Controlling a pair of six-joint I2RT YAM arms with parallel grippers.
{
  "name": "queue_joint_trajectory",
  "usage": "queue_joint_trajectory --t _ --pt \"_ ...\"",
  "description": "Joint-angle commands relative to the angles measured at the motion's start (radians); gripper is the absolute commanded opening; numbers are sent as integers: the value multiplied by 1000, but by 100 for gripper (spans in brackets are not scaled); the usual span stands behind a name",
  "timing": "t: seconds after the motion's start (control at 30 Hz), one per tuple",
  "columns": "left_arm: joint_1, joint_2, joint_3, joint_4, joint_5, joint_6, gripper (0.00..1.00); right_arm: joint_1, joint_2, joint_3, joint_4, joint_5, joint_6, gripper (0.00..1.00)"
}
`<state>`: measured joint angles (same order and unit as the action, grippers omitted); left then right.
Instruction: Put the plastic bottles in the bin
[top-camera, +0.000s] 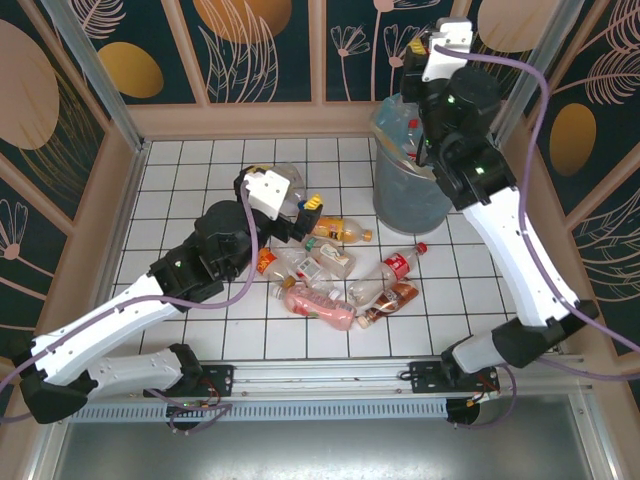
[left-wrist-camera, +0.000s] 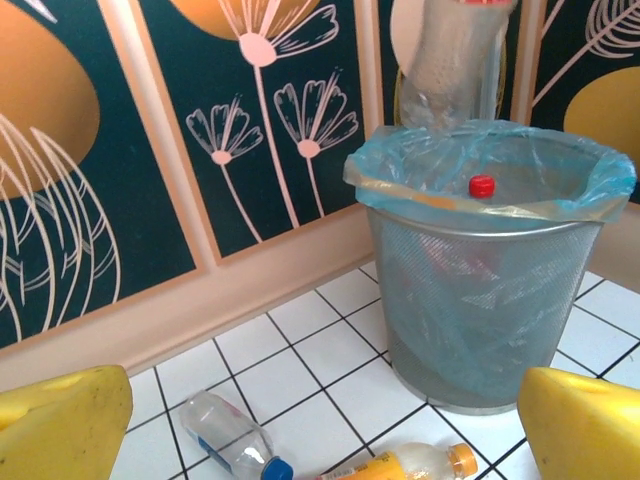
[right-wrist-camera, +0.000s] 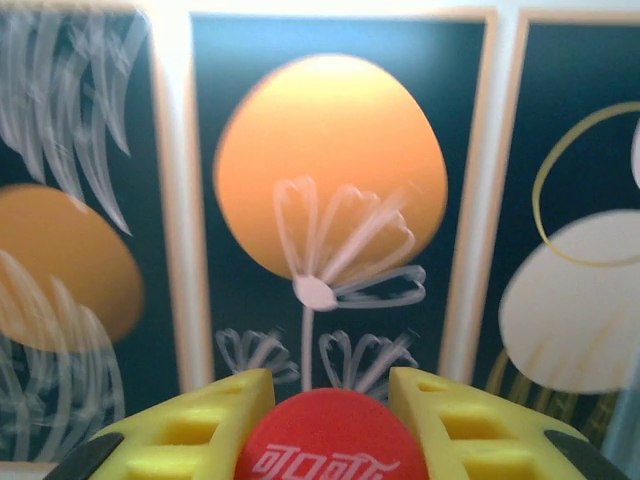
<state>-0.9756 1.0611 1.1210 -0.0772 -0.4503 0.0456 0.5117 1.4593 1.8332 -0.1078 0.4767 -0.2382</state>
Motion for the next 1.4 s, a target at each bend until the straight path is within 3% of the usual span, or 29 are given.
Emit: queue_joint_trajectory --t 0.0,0.2,0.43,0.67,1.0,1.1,1.2,1.37 --pt "-5 -32 -44 39 -68 -43 98 -52 30 -36 49 68 -14 0" --pt "-5 -84 -131 86 -176 -74 98 -149 30 -145 34 -93 100 0" --pt "-6 -90 -142 71 -186 -109 98 -229 23 -297 28 -278 236 0" --pt "-6 -78 -173 60 -187 -112 98 -290 50 -400 42 -367 273 0" --pt "-5 -65 -187 55 -185 -132 98 -361 121 -474 109 -533 274 11" --pt "-5 -64 -187 51 -187 -134 98 -371 151 -470 108 -578 274 18" --pt "-6 -65 -188 48 -191 -136 98 -373 172 -457 92 -591 274 38" --pt "-5 -67 -193 44 -196 -140 98 -375 175 -438 72 -619 278 51"
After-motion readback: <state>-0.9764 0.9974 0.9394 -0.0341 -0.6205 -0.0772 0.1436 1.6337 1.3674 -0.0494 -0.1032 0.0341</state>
